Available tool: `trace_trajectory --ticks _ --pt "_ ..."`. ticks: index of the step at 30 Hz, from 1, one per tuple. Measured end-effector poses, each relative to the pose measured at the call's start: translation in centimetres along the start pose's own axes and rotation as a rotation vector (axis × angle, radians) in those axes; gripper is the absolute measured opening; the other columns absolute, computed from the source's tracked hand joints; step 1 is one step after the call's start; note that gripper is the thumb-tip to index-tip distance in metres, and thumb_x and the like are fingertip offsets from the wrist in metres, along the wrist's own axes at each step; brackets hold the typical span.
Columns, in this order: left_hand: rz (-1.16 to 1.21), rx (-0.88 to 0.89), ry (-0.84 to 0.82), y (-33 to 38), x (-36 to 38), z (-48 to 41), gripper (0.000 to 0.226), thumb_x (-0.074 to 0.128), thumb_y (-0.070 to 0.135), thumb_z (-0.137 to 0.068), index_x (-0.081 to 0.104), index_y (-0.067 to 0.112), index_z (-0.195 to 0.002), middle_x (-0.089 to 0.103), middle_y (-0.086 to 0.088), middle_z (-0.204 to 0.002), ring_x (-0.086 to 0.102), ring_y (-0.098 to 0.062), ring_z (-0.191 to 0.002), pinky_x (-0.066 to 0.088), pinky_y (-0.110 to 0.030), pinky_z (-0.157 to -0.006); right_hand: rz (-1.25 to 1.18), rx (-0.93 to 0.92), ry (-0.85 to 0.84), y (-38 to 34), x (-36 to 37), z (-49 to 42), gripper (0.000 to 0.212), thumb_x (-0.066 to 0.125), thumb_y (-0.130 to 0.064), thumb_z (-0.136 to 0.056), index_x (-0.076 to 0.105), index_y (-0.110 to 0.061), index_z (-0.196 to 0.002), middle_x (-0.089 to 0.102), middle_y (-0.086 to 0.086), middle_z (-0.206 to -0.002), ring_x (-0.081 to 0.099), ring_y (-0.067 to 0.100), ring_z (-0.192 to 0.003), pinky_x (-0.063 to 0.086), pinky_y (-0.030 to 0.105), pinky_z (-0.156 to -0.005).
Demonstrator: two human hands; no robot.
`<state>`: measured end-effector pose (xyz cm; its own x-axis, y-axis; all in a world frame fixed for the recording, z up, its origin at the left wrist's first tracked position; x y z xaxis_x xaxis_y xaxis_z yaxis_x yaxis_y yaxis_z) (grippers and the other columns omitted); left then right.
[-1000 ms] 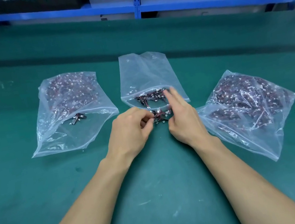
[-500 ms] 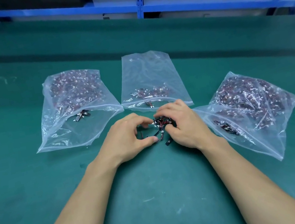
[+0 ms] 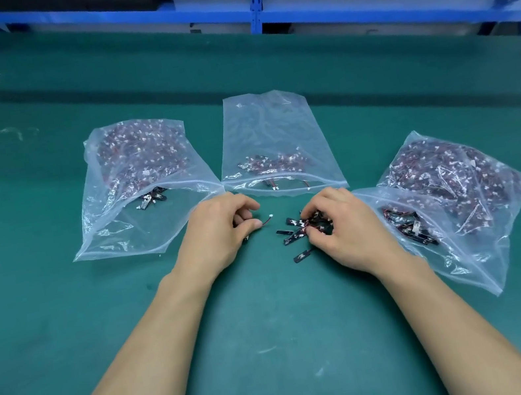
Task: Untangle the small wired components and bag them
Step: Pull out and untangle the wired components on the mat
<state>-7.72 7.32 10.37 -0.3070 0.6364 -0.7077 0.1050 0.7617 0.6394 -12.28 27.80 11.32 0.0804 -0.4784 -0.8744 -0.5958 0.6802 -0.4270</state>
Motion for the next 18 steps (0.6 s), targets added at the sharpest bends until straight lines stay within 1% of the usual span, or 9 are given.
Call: trace_trajectory --ticks 4,7,9,11,13,15,18 --pt "0.108 0.039 -0.074 0.22 0.00 0.13 0.033 0.085 0.010 -0.078 0.074 0.020 -0.108 0.067 0.018 -0.088 0.065 -0.002 -0.079 0.050 -0.015 -0.076 0.019 0.000 -0.003 0.44 -0.38 0.14 0.014 0.067 -0.015 -0.081 0.067 -0.020 -0.094 0.060 -0.009 -0.096 0.051 0.017 -0.094 0.046 0.036 -0.085" --pt "0.129 0.060 -0.094 0.19 -0.29 0.26 0.035 0.083 0.005 -0.078 0.074 0.019 -0.109 0.067 0.020 -0.091 0.066 0.000 -0.083 0.050 -0.011 -0.078 0.003 0.004 -0.013 0.36 -0.29 0.20 0.012 0.063 -0.017 -0.079 0.066 -0.021 -0.090 0.056 -0.012 -0.092 0.048 0.014 -0.088 0.044 0.035 -0.081" --pt "0.141 0.073 -0.083 0.36 -0.52 0.42 0.032 0.076 0.000 -0.083 0.074 0.017 -0.110 0.071 0.015 -0.095 0.067 0.000 -0.085 0.051 -0.012 -0.080 -0.015 0.023 -0.019 0.36 -0.40 0.16 0.015 0.053 -0.024 -0.077 0.065 -0.023 -0.086 0.053 -0.016 -0.088 0.045 0.007 -0.081 0.039 0.032 -0.076" --pt "0.147 0.079 -0.082 0.64 -0.68 0.57 0.036 0.065 -0.006 -0.085 0.073 0.016 -0.112 0.073 0.010 -0.100 0.068 -0.002 -0.087 0.053 -0.016 -0.081 -0.039 0.038 -0.029 0.42 -0.49 0.15 0.020 0.046 -0.028 -0.074 0.065 -0.024 -0.082 0.053 -0.016 -0.085 0.045 0.000 -0.075 0.038 0.031 -0.074" --pt "0.110 0.087 -0.117 0.80 -0.59 0.68 0.045 0.061 -0.010 -0.081 0.072 0.018 -0.114 0.071 0.012 -0.102 0.066 -0.003 -0.088 0.050 -0.014 -0.080 -0.046 0.039 -0.032 0.29 -0.47 0.22 0.019 0.046 -0.030 -0.074 0.064 -0.026 -0.079 0.053 -0.016 -0.083 0.046 -0.003 -0.073 0.039 0.032 -0.072" --pt "0.044 0.090 -0.139 0.71 -0.47 0.68 0.050 0.062 -0.010 -0.078 0.072 0.022 -0.116 0.069 0.016 -0.104 0.061 -0.005 -0.089 0.042 -0.008 -0.079 -0.036 0.027 -0.028 0.01 -0.41 0.36 0.013 0.050 -0.033 -0.074 0.062 -0.028 -0.075 0.054 -0.015 -0.080 0.048 -0.002 -0.069 0.038 0.029 -0.069" --pt "-0.002 0.085 -0.114 0.37 -0.67 0.52 0.045 0.068 -0.005 -0.080 0.072 0.024 -0.115 0.069 0.016 -0.102 0.056 -0.011 -0.084 0.039 -0.009 -0.078 -0.022 -0.020 -0.041 -0.48 -0.32 0.61 0.010 0.057 -0.036 -0.074 0.062 -0.028 -0.073 0.054 -0.014 -0.076 0.048 -0.003 -0.066 0.034 0.024 -0.066"
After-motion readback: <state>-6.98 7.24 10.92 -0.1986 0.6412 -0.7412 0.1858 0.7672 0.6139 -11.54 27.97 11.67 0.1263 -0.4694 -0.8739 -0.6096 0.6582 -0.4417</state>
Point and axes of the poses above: each hand's wrist, its own z-axis away from the middle knuckle, its own x-axis out of the palm, y = z × x, the point moved 5 cm from there along -z, towards the middle knuckle
